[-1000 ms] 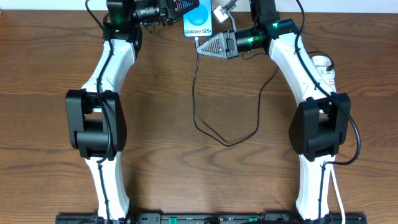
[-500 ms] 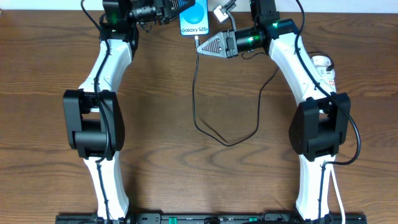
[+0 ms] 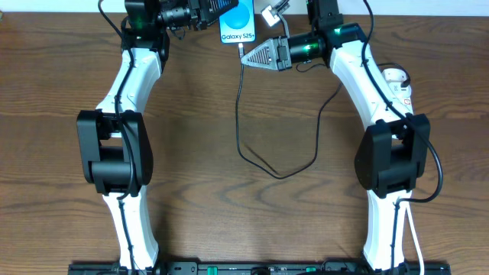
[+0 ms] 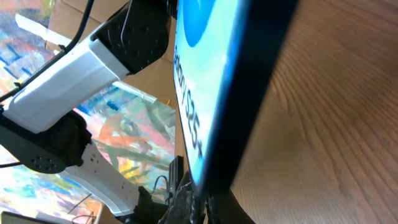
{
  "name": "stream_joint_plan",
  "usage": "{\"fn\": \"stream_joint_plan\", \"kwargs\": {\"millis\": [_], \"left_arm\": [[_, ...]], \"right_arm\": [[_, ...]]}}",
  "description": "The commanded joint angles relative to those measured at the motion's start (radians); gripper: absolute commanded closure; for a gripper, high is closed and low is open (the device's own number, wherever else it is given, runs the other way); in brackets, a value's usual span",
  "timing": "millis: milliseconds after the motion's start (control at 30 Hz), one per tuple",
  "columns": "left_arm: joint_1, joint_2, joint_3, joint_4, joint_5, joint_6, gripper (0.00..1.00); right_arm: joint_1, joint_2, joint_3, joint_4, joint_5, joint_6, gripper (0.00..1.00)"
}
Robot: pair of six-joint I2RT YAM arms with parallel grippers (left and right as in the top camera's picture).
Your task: Plug charger to phone and switch on socket
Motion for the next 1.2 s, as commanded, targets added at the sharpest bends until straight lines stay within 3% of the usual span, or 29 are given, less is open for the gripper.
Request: {"fn": "stream_joint_plan", "kwargs": {"millis": [0, 1167], "left_arm": [[0.001, -0.021, 0.019, 0.008, -0.008, 0.017, 0.93], [0.001, -0.021, 0.019, 0.008, -0.008, 0.017, 0.93]], "right_arm": [[0.014, -0.025, 0.002, 0.031, -0.018, 0.044, 0.99], [0.003, -0.025, 0.002, 0.052, -0.018, 0.064, 0.99]]}}
